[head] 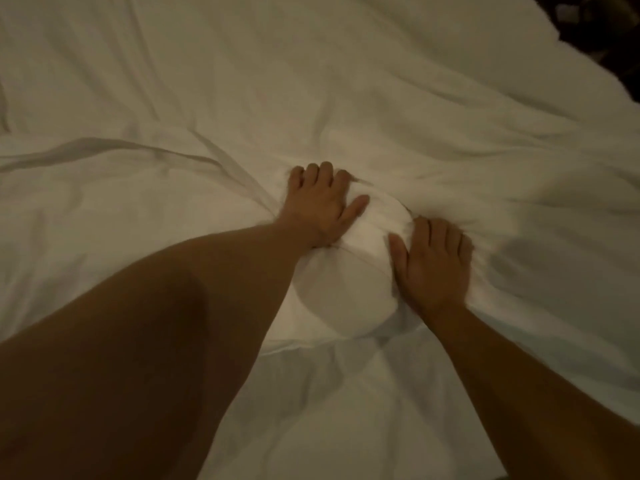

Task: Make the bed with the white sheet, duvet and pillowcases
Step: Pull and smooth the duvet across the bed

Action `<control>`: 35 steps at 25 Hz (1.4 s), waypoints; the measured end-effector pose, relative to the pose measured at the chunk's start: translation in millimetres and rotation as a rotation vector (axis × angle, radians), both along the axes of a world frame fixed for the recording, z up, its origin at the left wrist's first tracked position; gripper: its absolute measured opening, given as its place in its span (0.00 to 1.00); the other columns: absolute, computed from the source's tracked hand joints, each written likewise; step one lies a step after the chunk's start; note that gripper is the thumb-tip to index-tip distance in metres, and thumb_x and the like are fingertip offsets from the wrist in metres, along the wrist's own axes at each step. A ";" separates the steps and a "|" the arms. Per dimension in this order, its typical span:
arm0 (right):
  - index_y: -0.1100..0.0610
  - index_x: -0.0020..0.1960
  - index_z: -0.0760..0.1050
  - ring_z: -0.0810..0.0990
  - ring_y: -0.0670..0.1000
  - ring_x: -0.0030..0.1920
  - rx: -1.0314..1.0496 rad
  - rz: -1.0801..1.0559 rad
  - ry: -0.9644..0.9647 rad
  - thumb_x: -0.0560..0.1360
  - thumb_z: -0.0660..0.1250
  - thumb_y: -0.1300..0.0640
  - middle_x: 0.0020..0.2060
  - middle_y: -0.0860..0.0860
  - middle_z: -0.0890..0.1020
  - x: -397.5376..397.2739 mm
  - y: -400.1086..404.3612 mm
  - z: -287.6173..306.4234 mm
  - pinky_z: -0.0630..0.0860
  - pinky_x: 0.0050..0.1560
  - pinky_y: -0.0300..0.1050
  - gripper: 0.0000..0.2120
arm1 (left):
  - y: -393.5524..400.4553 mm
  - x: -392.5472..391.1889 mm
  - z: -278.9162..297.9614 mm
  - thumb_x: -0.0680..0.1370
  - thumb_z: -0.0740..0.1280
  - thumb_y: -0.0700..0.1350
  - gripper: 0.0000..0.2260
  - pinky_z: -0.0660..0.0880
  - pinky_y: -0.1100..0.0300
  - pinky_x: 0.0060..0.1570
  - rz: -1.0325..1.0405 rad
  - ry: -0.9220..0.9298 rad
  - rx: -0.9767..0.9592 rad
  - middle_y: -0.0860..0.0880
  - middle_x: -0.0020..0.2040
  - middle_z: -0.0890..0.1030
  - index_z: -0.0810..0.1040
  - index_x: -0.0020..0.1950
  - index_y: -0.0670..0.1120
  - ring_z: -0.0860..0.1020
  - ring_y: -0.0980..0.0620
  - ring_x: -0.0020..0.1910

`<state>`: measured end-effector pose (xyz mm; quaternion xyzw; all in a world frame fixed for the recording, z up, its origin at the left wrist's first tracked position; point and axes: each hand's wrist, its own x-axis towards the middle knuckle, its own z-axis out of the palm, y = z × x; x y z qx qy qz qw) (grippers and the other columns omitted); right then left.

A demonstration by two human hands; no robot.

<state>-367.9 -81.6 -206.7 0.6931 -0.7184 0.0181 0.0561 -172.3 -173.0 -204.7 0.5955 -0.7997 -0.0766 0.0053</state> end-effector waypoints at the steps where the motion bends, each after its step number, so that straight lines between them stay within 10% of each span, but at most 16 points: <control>1: 0.61 0.51 0.73 0.75 0.62 0.47 0.026 0.019 -0.006 0.84 0.46 0.39 0.45 0.61 0.78 -0.7 -7.3 -0.8 0.68 0.51 0.57 0.28 | -5.2 -1.3 0.7 0.81 0.48 0.67 0.27 0.61 0.45 0.63 0.003 -0.021 0.014 0.46 0.60 0.74 0.71 0.67 0.50 0.71 0.43 0.59; 8: 0.55 0.40 0.65 0.76 0.58 0.31 0.044 0.120 -0.132 0.84 0.48 0.40 0.30 0.55 0.74 -28.1 -115.4 73.0 0.67 0.36 0.47 0.23 | -59.1 -16.0 58.1 0.82 0.51 0.65 0.21 0.65 0.48 0.55 0.213 0.063 -0.034 0.48 0.44 0.80 0.69 0.44 0.49 0.78 0.44 0.47; 20: 0.59 0.45 0.70 0.81 0.63 0.41 0.138 0.213 -0.139 0.84 0.48 0.42 0.38 0.58 0.80 -29.9 -188.0 102.4 0.70 0.41 0.52 0.23 | -108.0 -16.2 58.4 0.83 0.48 0.62 0.22 0.66 0.46 0.59 0.279 0.129 0.050 0.47 0.47 0.81 0.74 0.48 0.48 0.78 0.43 0.50; 29: 0.63 0.46 0.73 0.74 0.65 0.39 -0.116 0.536 0.053 0.79 0.35 0.37 0.38 0.65 0.75 -46.8 -300.4 167.9 0.67 0.40 0.55 0.37 | -158.8 -22.4 119.2 0.83 0.48 0.61 0.23 0.65 0.53 0.50 0.439 0.256 -0.161 0.54 0.31 0.70 0.72 0.39 0.50 0.71 0.48 0.37; 35: 0.65 0.46 0.76 0.77 0.65 0.38 -0.054 0.588 -0.051 0.83 0.48 0.45 0.37 0.65 0.77 4.8 -364.2 119.3 0.66 0.40 0.52 0.27 | -205.7 14.6 88.0 0.84 0.50 0.59 0.22 0.66 0.53 0.48 0.499 0.132 -0.093 0.48 0.40 0.75 0.76 0.45 0.48 0.77 0.43 0.45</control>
